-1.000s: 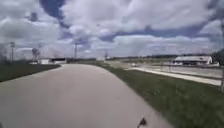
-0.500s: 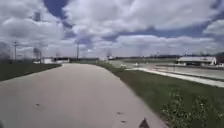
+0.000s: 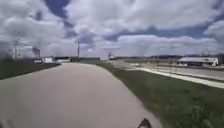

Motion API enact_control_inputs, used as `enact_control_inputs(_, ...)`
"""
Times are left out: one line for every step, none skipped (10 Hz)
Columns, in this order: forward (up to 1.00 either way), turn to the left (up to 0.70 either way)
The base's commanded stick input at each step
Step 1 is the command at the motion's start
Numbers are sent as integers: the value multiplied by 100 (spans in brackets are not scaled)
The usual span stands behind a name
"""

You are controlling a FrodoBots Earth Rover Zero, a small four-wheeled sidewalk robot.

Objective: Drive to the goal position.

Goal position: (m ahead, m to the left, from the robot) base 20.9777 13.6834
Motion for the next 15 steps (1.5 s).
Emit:
enact_control_inputs(100,27)
enact_control_inputs(100,4)
enact_control_inputs(100,0)
enact_control_inputs(100,0)
enact_control_inputs(100,0)
enact_control_inputs(100,2)
enact_control_inputs(100,22)
enact_control_inputs(100,27)
enact_control_inputs(100,27)
enact_control_inputs(100,27)
enact_control_inputs(100,27)
enact_control_inputs(100,27)
enact_control_inputs(100,19)
enact_control_inputs(100,0)
enact_control_inputs(100,0)
